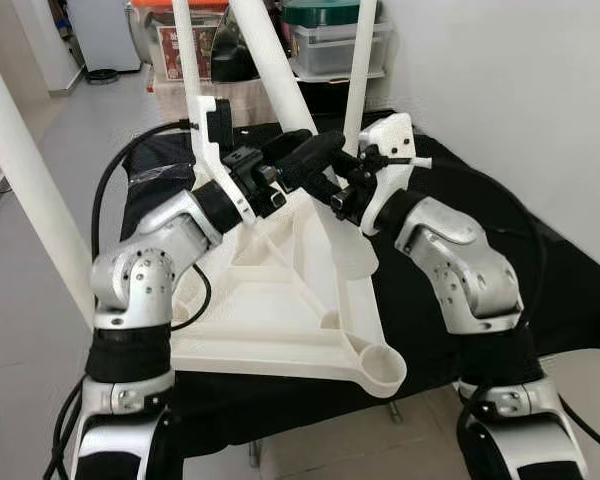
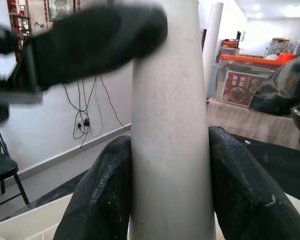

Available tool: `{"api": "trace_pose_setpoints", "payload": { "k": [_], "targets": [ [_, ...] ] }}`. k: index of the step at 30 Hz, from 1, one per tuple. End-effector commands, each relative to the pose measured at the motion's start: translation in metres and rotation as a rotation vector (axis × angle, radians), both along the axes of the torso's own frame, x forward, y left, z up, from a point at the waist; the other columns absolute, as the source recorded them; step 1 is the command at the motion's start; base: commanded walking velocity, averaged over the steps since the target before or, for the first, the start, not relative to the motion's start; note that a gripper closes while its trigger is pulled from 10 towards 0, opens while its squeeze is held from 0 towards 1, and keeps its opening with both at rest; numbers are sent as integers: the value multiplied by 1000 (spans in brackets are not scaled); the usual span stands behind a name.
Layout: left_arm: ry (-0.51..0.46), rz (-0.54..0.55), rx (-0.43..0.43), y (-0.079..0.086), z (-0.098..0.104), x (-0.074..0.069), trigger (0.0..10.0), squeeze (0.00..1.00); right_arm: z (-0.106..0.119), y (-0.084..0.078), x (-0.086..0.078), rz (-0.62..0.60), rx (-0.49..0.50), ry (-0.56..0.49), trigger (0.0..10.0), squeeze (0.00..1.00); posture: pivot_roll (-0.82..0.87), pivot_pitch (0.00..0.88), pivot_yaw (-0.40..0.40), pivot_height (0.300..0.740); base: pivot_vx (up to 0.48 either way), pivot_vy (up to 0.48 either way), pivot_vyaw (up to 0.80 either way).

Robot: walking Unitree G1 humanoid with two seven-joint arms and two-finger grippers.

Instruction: Building children table

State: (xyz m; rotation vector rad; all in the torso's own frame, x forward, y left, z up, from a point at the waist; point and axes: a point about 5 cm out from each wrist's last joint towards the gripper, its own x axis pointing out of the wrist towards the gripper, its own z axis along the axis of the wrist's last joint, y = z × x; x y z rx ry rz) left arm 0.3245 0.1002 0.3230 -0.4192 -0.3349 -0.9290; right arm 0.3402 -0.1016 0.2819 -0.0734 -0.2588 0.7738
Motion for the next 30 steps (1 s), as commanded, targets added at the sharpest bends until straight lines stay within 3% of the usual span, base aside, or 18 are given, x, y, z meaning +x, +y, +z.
{"api": "trace_pose_setpoints", "payload": {
  "k": [1,2,3,6,12,13,14,15,23,24,30],
  "targets": [
    [8,91,7,14,-1,5,10000,0,3,-1,1,-44,-1,-38,10000,0,-66,0,10,740,0,0,0],
    [8,91,7,14,-1,5,10000,0,3,-1,1,-44,-1,-38,10000,0,-66,0,10,740,0,0,0],
    [-1,76,4,14,-1,1,10000,0,1,-12,11,-150,17,-14,10000,0,-65,0,9,740,0,0,0],
    [-10,66,7,14,-3,-4,10000,0,2,-24,19,-244,70,5,10000,0,-64,0,8,740,0,0,0],
    [0,143,23,30,-9,-2,10000,0,10,-34,20,-259,149,-3,10000,0,-65,0,5,740,0,0,0],
    [4,153,3,34,-8,0,10000,424,10,-31,17,-228,149,-11,10000,0,-64,0,5,740,0,0,0],
    [7,157,-12,36,-7,0,10000,424,10,-29,15,-208,149,-16,10000,0,-64,0,5,740,0,0,0],
    [9,162,-25,38,-5,2,10000,1000,10,-23,11,-161,136,-32,10000,0,-62,0,4,740,0,0,0],
    [-2,142,-57,37,2,4,10000,1000,6,3,-7,4,70,-89,10000,0,-67,0,7,740,0,0,0],
    [-4,134,-58,36,3,4,10000,0,5,7,-10,26,57,-94,10000,0,-69,0,7,740,0,0,0],
    [-2,106,-71,33,7,4,10000,0,5,17,-19,98,34,-115,10000,0,-70,0,9,740,0,0,0]
  ]
}}
